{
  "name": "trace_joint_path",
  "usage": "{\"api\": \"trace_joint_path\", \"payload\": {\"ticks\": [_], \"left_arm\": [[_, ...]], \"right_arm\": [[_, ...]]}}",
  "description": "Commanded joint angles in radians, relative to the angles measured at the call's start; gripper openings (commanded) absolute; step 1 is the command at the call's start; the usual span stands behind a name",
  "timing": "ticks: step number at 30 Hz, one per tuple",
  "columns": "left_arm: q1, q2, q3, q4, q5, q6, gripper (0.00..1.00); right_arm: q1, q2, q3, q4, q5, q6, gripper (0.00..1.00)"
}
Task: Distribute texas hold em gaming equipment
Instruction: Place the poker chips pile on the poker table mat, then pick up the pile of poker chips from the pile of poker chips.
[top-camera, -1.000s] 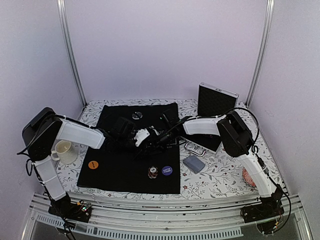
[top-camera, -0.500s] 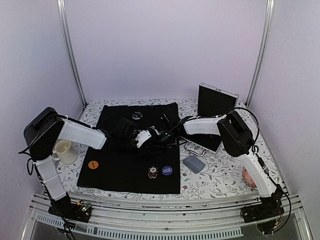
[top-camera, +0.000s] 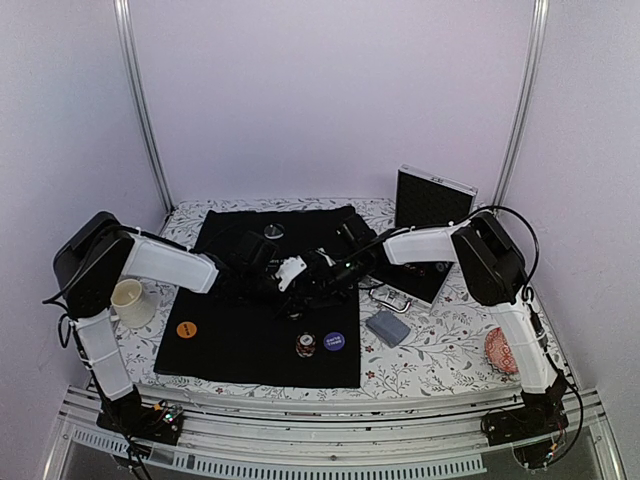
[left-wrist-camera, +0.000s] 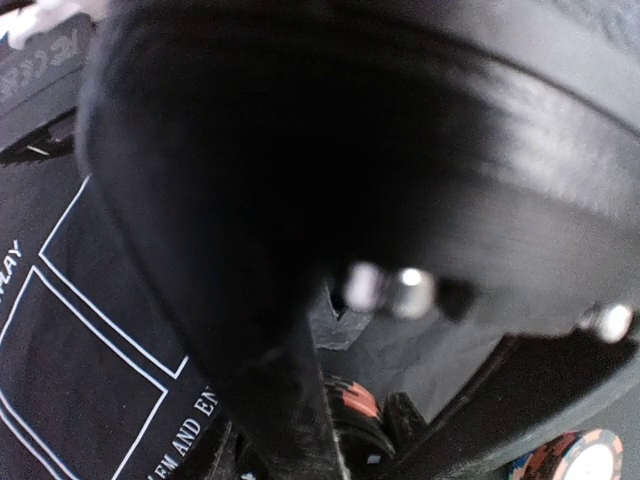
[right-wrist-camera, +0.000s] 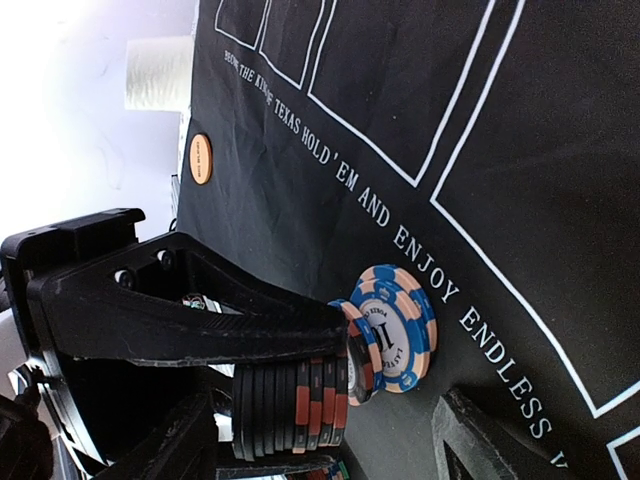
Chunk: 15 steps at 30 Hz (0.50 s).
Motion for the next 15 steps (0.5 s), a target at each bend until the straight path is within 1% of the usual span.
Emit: {"api": "trace_joint_path", "payload": {"ticks": [1, 3, 6, 10, 15], "left_arm": [[0.025, 0.027, 0.007, -0.070, -0.009, -0.024, 0.00], [0.024, 0.018, 0.008, -0.075, -0.008, -0.021, 0.00], [0.025, -0.004, 0.012, -0.103, -0.018, -0.014, 0.00], [0.024, -0.028, 0.016, -0.165, -0.040, 0.000, 0.00], [0.023, -0.005, 0.029, -0.217, -0.017, 0.009, 0.00]], "right_arm": [[-0.034, -0.054, -0.017, -0.022, 0.040, -0.023, 0.77], [-0.041, -0.101, -0.023, -0.023, 0.058, -0.026, 0.77], [-0.055, -0.132, -0.036, -0.028, 0.086, -0.031, 0.78], [-0.069, -0.158, -0.044, -0.051, 0.124, -0.047, 0.78], [-0.083, -0.168, -0.041, -0.082, 0.140, -0.072, 0.79]]}}
